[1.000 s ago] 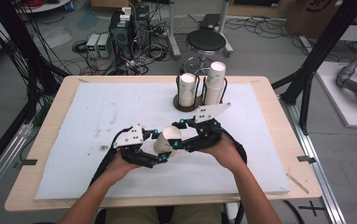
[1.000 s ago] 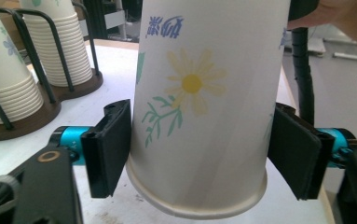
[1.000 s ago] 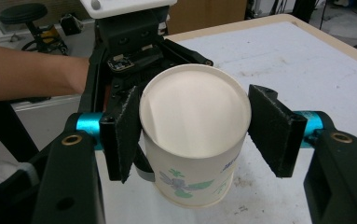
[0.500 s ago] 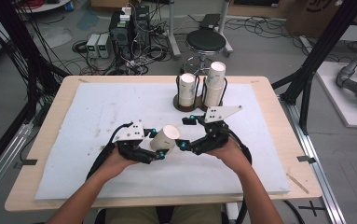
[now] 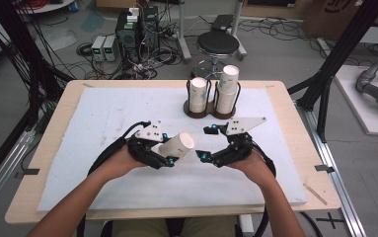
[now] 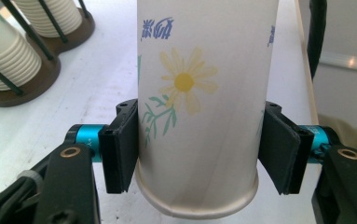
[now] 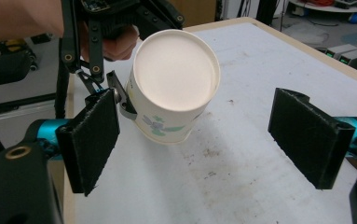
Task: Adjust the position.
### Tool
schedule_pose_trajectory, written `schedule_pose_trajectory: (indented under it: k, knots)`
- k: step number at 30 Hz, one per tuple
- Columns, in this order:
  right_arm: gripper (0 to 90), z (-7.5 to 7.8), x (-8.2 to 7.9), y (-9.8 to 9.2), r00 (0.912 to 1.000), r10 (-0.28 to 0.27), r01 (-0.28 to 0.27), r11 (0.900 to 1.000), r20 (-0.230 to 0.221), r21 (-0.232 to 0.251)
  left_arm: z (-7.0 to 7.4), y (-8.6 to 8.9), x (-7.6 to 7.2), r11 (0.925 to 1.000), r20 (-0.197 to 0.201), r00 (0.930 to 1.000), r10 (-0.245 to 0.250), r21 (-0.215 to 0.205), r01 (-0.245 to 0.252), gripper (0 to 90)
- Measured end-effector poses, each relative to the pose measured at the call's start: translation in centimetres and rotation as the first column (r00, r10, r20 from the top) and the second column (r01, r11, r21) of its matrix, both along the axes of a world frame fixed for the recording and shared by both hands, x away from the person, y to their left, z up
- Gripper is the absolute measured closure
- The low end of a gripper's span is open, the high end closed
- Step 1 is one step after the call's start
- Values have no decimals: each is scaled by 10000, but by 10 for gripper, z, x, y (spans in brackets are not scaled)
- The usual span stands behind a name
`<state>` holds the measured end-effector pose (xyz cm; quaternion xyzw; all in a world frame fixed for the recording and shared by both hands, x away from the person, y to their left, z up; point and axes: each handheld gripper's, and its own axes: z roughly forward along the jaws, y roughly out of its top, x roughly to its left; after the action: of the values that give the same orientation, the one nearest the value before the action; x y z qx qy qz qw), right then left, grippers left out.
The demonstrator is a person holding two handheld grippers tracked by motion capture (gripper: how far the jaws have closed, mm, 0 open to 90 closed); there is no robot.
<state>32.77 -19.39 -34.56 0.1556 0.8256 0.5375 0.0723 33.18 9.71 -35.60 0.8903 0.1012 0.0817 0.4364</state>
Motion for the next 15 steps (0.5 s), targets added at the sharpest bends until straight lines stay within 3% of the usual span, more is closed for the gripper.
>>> schedule_pose_trajectory:
  k: [1,2,4,9,13,15]
  knots:
    - [168,0,0,0,9999,130,-130,9999,-82,-10,0,0,0,10000,0,10000,0,0,0,358]
    - [168,1,-1,0,9984,519,-519,9987,-237,-13,2,-3,0,9990,28,9997,-228,380,227,358]
    - [168,3,0,1,9986,521,-520,9984,28,-233,3,-6,0,9976,-2,9993,-379,575,379,358]
    - [168,5,1,9,9965,833,-824,9940,96,-723,2,-10,0,9943,-35,9982,-595,879,596,358]
    - [169,7,4,25,9914,1286,-1232,9789,229,-1631,-2,-15,-2,9907,-121,9968,-788,1099,797,358]
    - [169,7,4,28,9901,1390,-1332,9748,203,-1792,-2,-15,-2,9904,-114,9964,-836,1095,844,358]
